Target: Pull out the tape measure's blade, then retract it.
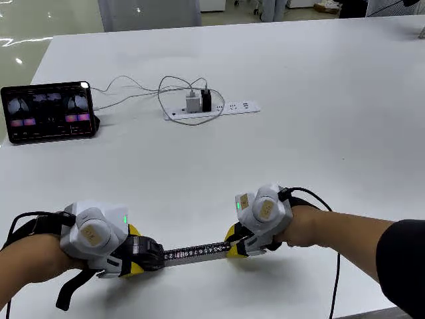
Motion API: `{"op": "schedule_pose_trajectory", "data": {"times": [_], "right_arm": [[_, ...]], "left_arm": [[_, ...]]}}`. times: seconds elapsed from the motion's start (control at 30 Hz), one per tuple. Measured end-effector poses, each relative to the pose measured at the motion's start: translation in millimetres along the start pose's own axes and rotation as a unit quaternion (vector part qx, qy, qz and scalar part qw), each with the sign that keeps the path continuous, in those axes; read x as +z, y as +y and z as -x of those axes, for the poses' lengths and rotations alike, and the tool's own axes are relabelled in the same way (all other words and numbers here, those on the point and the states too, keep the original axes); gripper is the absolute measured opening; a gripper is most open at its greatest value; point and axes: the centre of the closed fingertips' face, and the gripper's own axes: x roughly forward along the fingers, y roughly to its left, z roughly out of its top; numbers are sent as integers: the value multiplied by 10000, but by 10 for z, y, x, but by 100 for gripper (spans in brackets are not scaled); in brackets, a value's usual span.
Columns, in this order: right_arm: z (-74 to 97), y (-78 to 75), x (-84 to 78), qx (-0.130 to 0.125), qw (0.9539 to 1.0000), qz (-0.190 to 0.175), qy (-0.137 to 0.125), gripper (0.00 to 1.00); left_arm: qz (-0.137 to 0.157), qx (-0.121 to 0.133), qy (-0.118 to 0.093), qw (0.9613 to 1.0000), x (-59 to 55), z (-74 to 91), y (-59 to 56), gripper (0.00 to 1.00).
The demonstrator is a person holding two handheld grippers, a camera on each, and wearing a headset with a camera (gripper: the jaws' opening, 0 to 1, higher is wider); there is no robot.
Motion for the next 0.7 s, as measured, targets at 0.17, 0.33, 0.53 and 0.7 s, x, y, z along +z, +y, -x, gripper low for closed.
{"op": "schedule_pose_trajectory", "data": {"times": [0.17,0.33,0.53,0.7], "right_arm": [[23,-7,-35,-5,10000,-9,29,9],[46,-15,-73,-13,10000,-26,46,9],[85,-15,-131,-20,10000,-84,49,9],[101,-13,-158,-31,9999,-91,51,9]], "left_arm": [[5,-6,21,10000,1,2,-1,32],[8,-5,25,10000,3,4,-3,32],[5,-1,13,10000,9,9,-7,32],[4,-14,10,10000,11,12,-8,32]]}}
